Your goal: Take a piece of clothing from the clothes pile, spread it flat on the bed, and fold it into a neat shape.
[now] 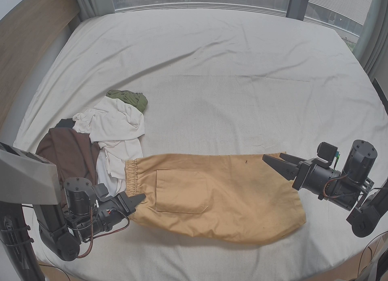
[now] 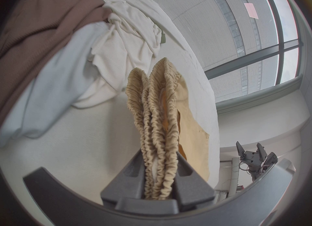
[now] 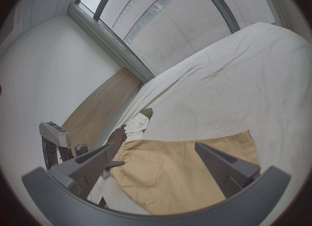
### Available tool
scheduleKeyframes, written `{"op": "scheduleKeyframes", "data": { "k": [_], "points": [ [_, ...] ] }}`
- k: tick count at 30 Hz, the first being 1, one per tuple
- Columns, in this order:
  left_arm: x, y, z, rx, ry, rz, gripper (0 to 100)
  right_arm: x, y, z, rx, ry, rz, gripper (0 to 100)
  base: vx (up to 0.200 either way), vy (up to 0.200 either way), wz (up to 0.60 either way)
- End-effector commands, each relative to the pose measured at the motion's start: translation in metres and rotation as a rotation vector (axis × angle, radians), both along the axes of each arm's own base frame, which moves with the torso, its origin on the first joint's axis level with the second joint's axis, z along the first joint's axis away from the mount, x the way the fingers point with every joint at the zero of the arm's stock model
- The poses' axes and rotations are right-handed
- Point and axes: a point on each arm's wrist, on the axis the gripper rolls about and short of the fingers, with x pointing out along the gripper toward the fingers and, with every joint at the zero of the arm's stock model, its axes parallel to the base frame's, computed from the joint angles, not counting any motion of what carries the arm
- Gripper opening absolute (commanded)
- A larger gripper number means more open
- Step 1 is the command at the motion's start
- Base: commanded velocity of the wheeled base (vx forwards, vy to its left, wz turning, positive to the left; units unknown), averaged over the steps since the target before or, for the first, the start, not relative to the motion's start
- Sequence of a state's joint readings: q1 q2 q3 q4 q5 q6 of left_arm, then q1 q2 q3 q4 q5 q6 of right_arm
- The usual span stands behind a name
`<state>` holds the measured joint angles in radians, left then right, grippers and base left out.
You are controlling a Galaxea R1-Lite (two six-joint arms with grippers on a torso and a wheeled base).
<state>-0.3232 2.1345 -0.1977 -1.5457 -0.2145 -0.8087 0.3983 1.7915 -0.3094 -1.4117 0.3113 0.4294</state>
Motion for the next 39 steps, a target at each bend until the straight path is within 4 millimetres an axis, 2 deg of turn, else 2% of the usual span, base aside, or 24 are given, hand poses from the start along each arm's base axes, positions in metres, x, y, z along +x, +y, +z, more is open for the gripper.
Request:
{"op": "scheduleKeyframes", "data": {
  "k": [1, 12, 20, 25, 31, 39],
  "points": [
    [-0.004, 0.009, 0.004, 0.006, -0.005, 0.024, 0, 0.000, 0.000, -0.001, -0.001, 0.003, 0.001, 100, 0.000, 0.000, 0.00],
    [-0.011, 0.017, 0.005, 0.024, 0.008, 0.041, 0, 0.000, 0.000, -0.001, -0.002, 0.004, 0.002, 100, 0.000, 0.000, 0.00],
    [-0.016, 0.034, 0.005, 0.040, 0.020, 0.069, 0, -0.001, 0.001, -0.001, -0.002, 0.004, 0.004, 100, 0.000, 0.000, 0.00],
    [-0.020, 0.037, 0.008, 0.034, 0.019, 0.064, 0, 0.000, 0.001, -0.002, -0.004, 0.009, 0.005, 100, 0.000, 0.000, 0.00],
    [-0.018, 0.034, 0.010, 0.033, 0.000, 0.052, 0, 0.000, 0.001, -0.002, -0.003, 0.009, 0.005, 100, 0.000, 0.000, 0.00],
    [-0.023, 0.008, 0.031, 0.014, -0.106, -0.054, 0, 0.000, 0.001, -0.002, 0.000, 0.006, 0.007, 100, 0.000, 0.000, 0.00]
  ]
}}
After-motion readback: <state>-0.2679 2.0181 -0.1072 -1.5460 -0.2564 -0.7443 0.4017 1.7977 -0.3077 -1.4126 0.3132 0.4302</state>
